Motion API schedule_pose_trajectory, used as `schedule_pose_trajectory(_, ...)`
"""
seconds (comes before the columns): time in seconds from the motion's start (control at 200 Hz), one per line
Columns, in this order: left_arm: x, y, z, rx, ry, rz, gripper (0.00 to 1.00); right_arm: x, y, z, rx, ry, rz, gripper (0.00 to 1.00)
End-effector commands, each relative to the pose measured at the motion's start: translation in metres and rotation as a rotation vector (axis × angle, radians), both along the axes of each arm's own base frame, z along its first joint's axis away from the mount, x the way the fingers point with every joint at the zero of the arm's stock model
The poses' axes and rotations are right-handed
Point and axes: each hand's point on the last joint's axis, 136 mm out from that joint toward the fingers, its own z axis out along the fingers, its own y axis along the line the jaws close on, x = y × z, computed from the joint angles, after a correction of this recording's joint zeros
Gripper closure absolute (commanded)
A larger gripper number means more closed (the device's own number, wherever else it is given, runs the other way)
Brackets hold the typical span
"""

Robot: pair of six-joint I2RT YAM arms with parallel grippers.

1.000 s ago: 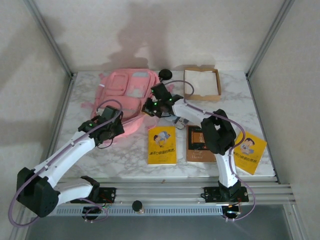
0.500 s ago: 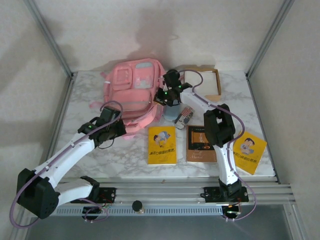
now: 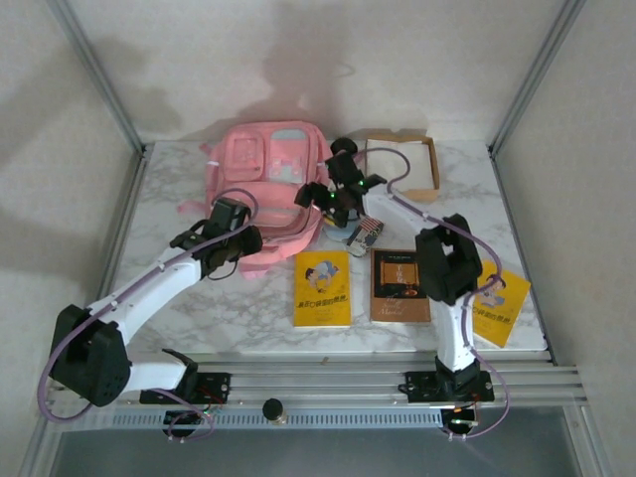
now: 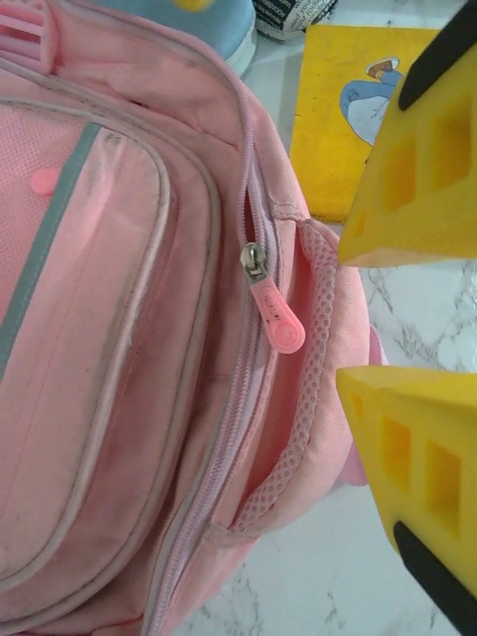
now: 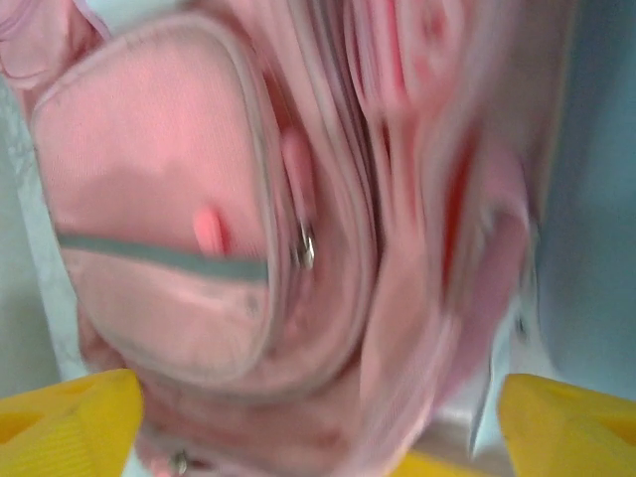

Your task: Pack books, pencil case, and school supplies into a backpack

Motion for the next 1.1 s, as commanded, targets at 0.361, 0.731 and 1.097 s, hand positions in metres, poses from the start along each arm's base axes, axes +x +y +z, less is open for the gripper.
schedule_pose_trajectory(0.361,0.04,0.006,0.001,-0.019,-0.013,0.021,0.47,-0.034,0.054,-0.014,0.126,0.081,-0.214,0.11)
schedule_pose_trajectory(0.731,0.072,0.091,-0.061,-0.049,0.121,0.364,0.34,-0.034,0.052,-0.056,0.035,0.121,-0.291,0.23)
schedule_pose_trajectory(1.097,0.085,0.104,-0.112,-0.079,0.209,0.447,0.36,-0.03,0.052,-0.075,0.008,0.109,-0.272,0.52)
